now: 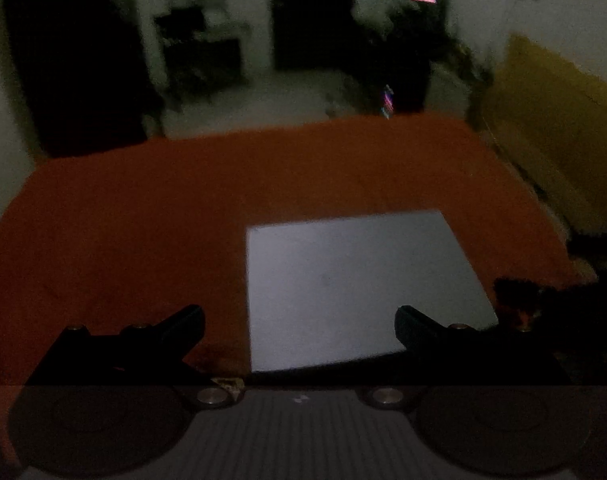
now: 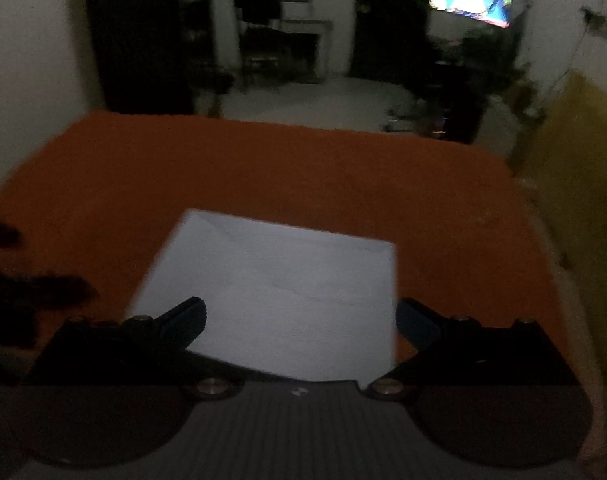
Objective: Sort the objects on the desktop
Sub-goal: 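Lower the white sheet onto the box opening with both grippers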
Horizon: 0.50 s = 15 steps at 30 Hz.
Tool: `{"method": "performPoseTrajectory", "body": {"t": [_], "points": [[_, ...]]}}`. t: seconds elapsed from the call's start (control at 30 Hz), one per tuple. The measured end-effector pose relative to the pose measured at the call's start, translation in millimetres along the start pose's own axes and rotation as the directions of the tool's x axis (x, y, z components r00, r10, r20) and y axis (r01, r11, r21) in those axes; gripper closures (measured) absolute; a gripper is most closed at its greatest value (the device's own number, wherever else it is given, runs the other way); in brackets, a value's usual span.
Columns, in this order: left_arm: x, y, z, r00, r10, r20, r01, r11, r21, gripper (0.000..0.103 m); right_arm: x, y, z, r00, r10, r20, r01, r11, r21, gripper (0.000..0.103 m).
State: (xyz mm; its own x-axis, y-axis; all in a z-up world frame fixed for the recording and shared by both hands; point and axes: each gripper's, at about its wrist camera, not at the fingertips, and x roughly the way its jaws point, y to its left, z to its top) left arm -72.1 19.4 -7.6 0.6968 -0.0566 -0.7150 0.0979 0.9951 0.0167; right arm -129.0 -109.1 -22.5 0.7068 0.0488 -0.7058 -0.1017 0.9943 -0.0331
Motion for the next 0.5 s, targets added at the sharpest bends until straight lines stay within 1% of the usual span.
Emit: {"method": "performPoseTrajectory", "body": {"t": [0.03, 0.1, 0.13, 0.17, 0.2, 0.27, 0.3, 0.33, 0.4, 0.47, 0.5], "points": [[-0.2, 1.4, -7.8, 1.000, -0.002, 0.014, 0.003, 0.999, -0.040, 0.000, 2.4, 0.6, -10.8, 1.000, -0.008, -0.002, 0.008, 0.999, 0.033, 0.000], [4.8, 3.4, -27.6, 0.998, -0.007, 0.063, 0.015, 0.992, -0.124, 0.000, 10.9, 0.6, -31.7, 0.999, 0.047, 0.008, -0.047, 0.997, 0.065, 0.000], [9.3, 4.1, -38.9, 0.996, -0.009, 0.094, 0.025, 0.986, -0.166, 0.000, 15.3, 2.5, -45.1, 0.997, 0.062, 0.041, -0.066, 0.994, 0.088, 0.000], [14.6, 4.3, -49.9, 0.992, -0.011, 0.122, 0.035, 0.979, -0.200, 0.000, 20.3, 6.2, -53.1, 0.997, 0.064, 0.053, -0.068, 0.994, 0.087, 0.000], [23.8, 1.3, -59.1, 0.991, -0.014, 0.134, 0.040, 0.980, -0.196, 0.000, 25.4, 10.1, -60.2, 0.996, 0.063, 0.062, -0.068, 0.994, 0.083, 0.000], [40.1, -0.2, -65.5, 0.992, -0.004, 0.129, 0.025, 0.987, -0.161, 0.000, 37.1, 17.2, -71.6, 0.998, 0.027, 0.060, -0.032, 0.997, 0.073, 0.000], [46.8, -2.7, -73.1, 0.993, 0.014, 0.119, 0.003, 0.990, -0.143, 0.000, 43.0, 17.6, -77.3, 0.998, 0.001, 0.058, -0.006, 0.996, 0.085, 0.000], [52.3, -2.0, -78.5, 0.994, 0.038, 0.104, -0.021, 0.988, -0.156, 0.000, 48.9, 17.7, -83.2, 0.998, -0.025, 0.055, 0.020, 0.995, 0.100, 0.000], [56.8, 3.9, -91.6, 0.996, 0.041, 0.078, -0.023, 0.974, -0.223, 0.000, 56.9, 11.3, -95.1, 0.999, 0.001, 0.046, -0.008, 0.988, 0.156, 0.000], [65.8, 7.6, -98.6, 1.000, 0.010, 0.027, -0.003, 0.968, -0.253, 0.000, 69.8, 2.5, -109.5, 0.999, 0.039, -0.007, -0.036, 0.977, 0.210, 0.000], [70.4, 5.6, -102.2, 1.000, 0.008, -0.008, -0.010, 0.970, -0.244, 0.000, 74.6, 0.7, -114.9, 0.998, 0.053, -0.031, -0.044, 0.972, 0.233, 0.000]]}}
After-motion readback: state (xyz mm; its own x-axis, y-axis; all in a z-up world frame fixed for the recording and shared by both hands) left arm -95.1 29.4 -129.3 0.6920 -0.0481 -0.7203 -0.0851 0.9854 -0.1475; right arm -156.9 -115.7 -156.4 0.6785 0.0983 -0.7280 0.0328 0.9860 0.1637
